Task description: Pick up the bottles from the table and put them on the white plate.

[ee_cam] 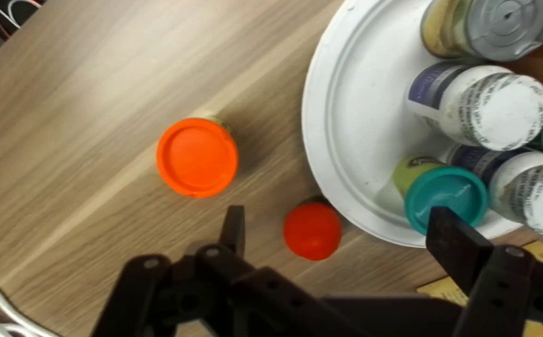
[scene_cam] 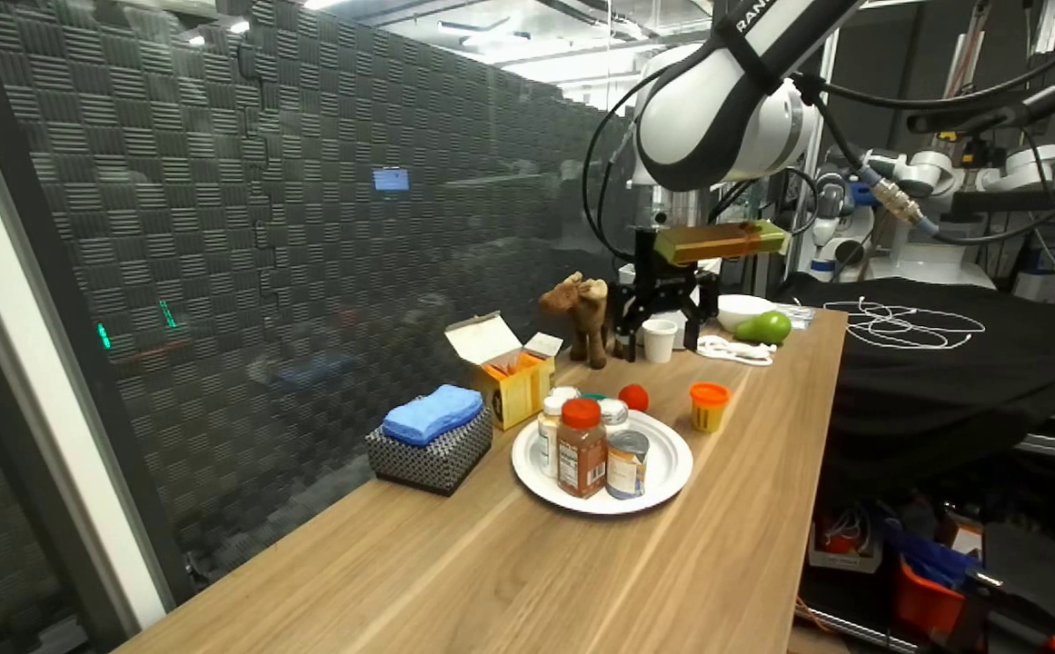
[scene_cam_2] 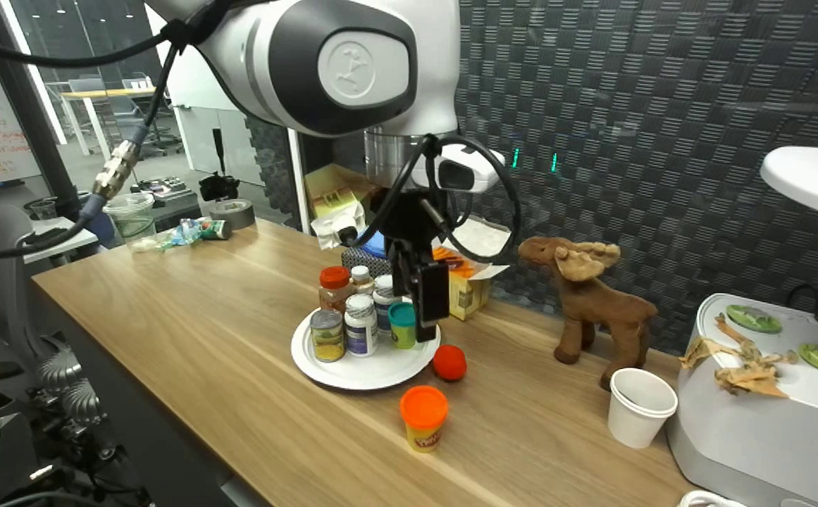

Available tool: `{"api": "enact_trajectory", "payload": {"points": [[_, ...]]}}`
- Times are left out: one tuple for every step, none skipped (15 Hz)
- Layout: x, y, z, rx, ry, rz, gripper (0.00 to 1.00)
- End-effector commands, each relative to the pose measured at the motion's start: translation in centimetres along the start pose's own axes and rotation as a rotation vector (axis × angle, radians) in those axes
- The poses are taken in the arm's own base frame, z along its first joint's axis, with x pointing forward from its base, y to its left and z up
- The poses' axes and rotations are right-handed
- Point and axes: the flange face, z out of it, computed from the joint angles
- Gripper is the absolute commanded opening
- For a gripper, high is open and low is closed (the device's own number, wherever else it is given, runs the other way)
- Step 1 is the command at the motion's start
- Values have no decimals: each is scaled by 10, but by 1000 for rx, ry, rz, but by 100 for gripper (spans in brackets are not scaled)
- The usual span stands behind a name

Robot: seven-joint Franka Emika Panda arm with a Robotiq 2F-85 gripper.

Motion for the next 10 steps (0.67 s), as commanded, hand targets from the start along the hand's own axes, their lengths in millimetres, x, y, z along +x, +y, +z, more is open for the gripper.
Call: {"api": "enact_trajectory", "payload": {"points": [[-1,27,3,-31,15,53,100],[-2,34,6,-33,9,68,100],[-4,41,10,-36,0,81,100],[-5,47,13,-36,-8,93,100],[-7,52,17,-38,-16,103,100],[-9,56,20,-40,-24,112,100],[-10,59,23,-42,-30,118,100],[-12,61,26,-44,-35,124,100],[-13,63,29,-45,-40,129,100],[-13,64,33,-47,-43,132,100]]}}
